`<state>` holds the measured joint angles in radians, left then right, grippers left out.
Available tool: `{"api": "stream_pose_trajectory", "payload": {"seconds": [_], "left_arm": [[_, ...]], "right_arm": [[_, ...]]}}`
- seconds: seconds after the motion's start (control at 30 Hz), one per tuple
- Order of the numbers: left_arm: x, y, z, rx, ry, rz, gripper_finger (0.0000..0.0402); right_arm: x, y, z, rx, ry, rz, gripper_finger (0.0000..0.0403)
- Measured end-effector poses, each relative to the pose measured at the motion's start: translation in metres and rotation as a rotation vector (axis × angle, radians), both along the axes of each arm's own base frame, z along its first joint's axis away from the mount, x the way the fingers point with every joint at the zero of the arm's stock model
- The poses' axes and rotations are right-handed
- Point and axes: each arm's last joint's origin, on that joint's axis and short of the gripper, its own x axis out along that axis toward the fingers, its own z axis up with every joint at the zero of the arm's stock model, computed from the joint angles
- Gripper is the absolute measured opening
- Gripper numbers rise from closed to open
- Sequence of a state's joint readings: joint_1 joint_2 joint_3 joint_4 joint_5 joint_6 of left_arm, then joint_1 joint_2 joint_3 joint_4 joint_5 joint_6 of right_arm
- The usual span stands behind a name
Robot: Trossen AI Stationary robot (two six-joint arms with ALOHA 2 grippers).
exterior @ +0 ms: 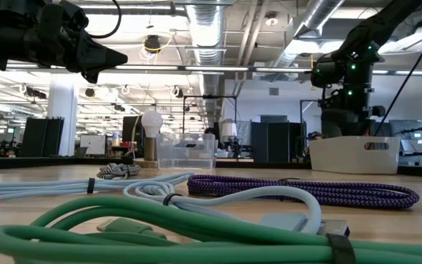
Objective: Pick & Place USB Port
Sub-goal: Put the black white charger cable into the transparent bin
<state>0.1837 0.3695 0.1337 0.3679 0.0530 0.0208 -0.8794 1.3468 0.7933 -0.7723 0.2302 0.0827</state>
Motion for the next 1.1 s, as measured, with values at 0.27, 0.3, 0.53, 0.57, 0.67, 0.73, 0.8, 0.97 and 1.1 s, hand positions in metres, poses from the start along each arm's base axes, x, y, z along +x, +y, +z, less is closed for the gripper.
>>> {"api": "stream_pose_trajectory", "payload": {"seconds": [0.27, 0.3, 0.53, 0.57, 0.67, 0.73, 0.8, 0.97, 1.1], "left_arm": [[0.0, 0.0, 0.0, 0.0, 0.0, 0.0, 0.001], [0.0, 0.0, 0.0, 0.0, 0.0, 0.0, 0.001], [0.0, 0.0, 0.0, 0.0, 0.0, 0.0, 0.001], [0.0, 0.0, 0.0, 0.0, 0.0, 0.0, 0.001], [0.0, 0.0, 0.0, 0.0, 0.0, 0.0, 0.001], [0.0, 0.0, 0.0, 0.0, 0.0, 0.0, 0.001], [0.0, 0.0, 0.0, 0.0, 0.0, 0.0, 0.001], [0.0, 0.0, 0.001, -0.002, -0.007, -0.001, 0.001], [0.0, 0.0, 0.001, -0.023, -0.011, -0.009, 0.001]], "right_arm": [[0.012, 0.003, 0.029, 0.061, -0.022, 0.093, 0.0122], [0.015, 0.003, 0.036, 0.065, -0.038, 0.107, 0.0119], [0.046, 0.013, 0.083, 0.069, -0.223, 0.251, 0.0098], [0.05, 0.015, 0.088, 0.076, -0.253, 0.279, 0.0097], [0.061, 0.024, 0.097, 0.095, -0.313, 0.347, 0.0096], [0.065, 0.029, 0.1, 0.098, -0.326, 0.377, 0.0096], [0.07, 0.033, 0.1, 0.092, -0.333, 0.402, 0.0096], [0.087, 0.035, 0.107, -0.001, -0.447, 0.435, 0.0095], [0.107, 0.05, 0.119, -0.108, -0.559, 0.648, 0.009]]}}
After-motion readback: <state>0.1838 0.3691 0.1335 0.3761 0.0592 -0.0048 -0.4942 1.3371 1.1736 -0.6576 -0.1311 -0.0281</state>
